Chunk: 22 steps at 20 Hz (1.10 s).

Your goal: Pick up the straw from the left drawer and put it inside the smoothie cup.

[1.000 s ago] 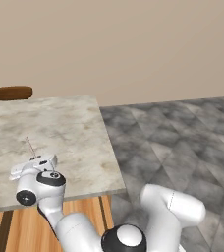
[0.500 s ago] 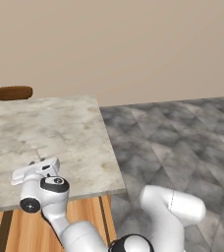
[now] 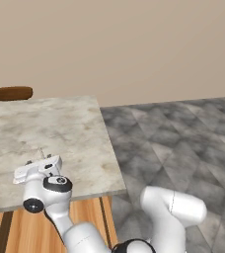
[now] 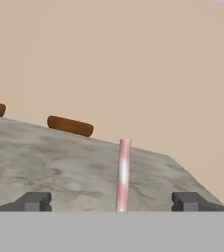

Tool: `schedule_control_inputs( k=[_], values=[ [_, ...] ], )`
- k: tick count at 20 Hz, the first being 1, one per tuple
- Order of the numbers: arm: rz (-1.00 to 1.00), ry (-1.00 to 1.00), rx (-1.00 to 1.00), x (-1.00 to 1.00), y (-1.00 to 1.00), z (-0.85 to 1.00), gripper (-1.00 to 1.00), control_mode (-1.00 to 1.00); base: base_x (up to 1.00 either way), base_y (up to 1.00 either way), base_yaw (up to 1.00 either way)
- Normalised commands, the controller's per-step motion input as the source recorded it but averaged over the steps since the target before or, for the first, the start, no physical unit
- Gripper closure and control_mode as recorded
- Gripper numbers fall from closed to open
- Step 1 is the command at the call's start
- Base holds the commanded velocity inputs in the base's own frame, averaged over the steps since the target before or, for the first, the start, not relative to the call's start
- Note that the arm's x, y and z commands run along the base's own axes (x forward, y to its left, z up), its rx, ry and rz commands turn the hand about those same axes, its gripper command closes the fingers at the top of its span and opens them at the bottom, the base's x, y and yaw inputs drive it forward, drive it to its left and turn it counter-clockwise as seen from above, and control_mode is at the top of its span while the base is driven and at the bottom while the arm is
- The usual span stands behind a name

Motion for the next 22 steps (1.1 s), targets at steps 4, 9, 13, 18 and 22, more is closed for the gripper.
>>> schedule_control_inputs(
  k=[4, 9, 13, 18, 22],
  values=[
    [0.00, -0.14, -0.02, -0.21, 0.00, 0.83, -1.00, -1.00, 0.00, 0.00, 0.00],
    [0.00, -0.10, -0.01, -0.43, -0.18, 1.00, -1.00, -1.00, 0.00, 0.00, 0.00],
    [-0.04, 0.01, 0.00, -0.42, -0.49, 0.83, -1.00, -1.00, 0.00, 0.00, 0.00],
    [-0.11, 0.08, 0.06, -0.19, -0.91, 0.44, -1.00, -1.00, 0.00, 0.00, 0.00],
    [-0.09, 0.06, 0.19, -0.14, -1.00, 0.14, -1.00, -1.00, 0.00, 0.00, 0.00]
  ],
)
